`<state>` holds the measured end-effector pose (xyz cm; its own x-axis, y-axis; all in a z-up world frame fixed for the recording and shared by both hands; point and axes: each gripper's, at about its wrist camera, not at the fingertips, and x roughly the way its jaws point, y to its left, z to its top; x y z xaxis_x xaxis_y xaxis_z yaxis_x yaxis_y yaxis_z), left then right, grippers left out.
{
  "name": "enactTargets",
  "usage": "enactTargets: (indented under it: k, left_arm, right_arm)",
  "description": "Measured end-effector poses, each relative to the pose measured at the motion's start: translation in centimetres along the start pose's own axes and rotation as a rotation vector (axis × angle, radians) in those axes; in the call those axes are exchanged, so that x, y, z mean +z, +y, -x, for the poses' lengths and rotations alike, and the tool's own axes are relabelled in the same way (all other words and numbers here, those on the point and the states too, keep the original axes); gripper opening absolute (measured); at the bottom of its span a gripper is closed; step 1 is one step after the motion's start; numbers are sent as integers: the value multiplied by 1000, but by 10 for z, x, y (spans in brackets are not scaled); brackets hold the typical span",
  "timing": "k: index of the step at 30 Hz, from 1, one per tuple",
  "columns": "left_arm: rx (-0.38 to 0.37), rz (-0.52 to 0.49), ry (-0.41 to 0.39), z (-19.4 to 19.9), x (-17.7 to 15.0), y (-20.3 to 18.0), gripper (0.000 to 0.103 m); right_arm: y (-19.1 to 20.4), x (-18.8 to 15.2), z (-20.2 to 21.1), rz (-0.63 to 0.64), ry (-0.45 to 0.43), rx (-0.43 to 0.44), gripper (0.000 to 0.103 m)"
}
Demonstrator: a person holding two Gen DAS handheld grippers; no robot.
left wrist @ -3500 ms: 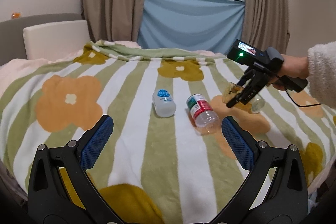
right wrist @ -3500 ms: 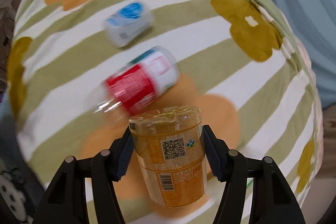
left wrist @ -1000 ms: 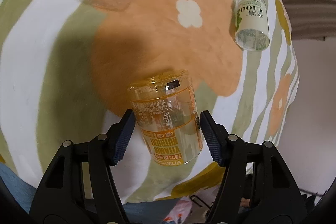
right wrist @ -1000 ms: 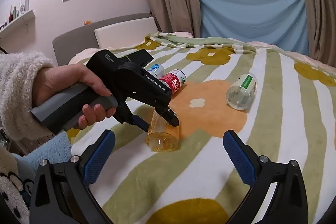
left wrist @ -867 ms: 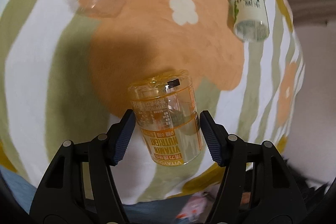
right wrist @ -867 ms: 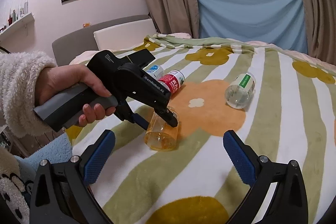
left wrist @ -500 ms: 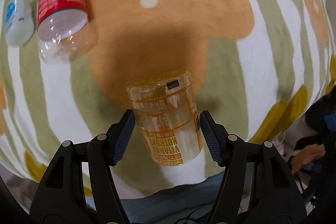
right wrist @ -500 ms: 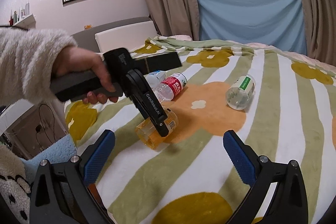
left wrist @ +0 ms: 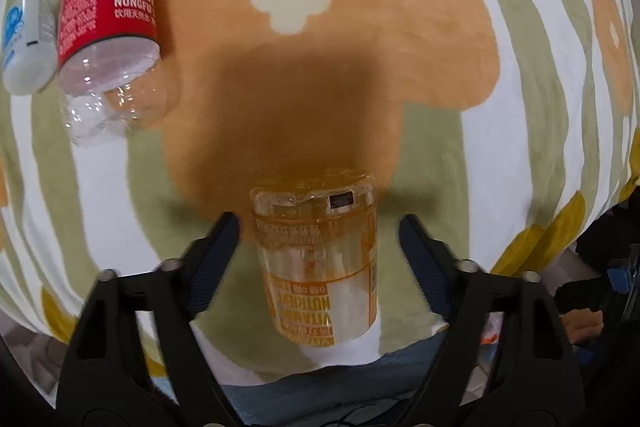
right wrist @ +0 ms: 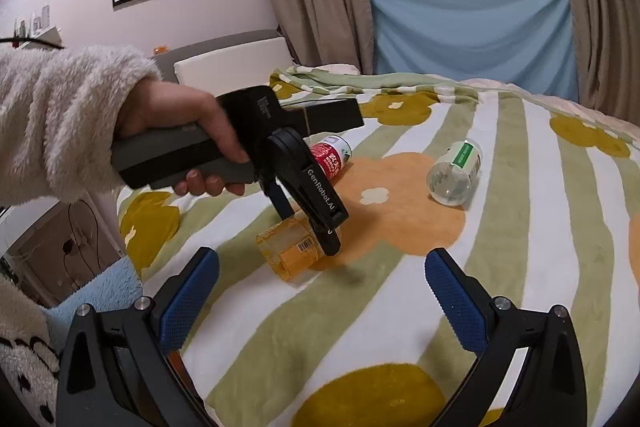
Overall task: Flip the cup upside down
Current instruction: 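Close the left gripper around the amber cup's body, then lift the amber cup with the left gripper and turn its rim downward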
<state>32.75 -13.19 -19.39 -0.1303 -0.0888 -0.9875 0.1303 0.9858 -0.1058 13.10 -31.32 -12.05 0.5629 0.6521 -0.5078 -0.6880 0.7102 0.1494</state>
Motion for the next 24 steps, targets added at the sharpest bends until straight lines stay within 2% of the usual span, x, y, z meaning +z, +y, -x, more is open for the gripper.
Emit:
enactTargets:
  k: [1,5,11,17,20,21,24]
  left_arm:
    - [-6,1,-3,-1,3,4,57]
    - [-43,17,-44,4,0,18,57]
    - [-60,-22,-210,36,-23,36,57]
    - [-137,-127,-531,58,-80,43,57]
    - [-195,-129,-695,61,-108,42,57]
    - [-204,-119,-771,59,-118,45,57]
    - [-163,-102,-929,44,-134,26,57]
  right_arm:
    - [-1,-1,-1,-6,2,1,103]
    - [-3,-4,-5,-36,13,1,103]
    - [-3,-5,-11,-68,29,-43,103]
    - [-1,-4,-15,-119,14,-66,103]
    - [-2,-5,-14,-152,8,-84,103]
    - [-2,-7,-12,-163,5,-88,103]
    - [-2,-12,-11,-188,14,-105,103]
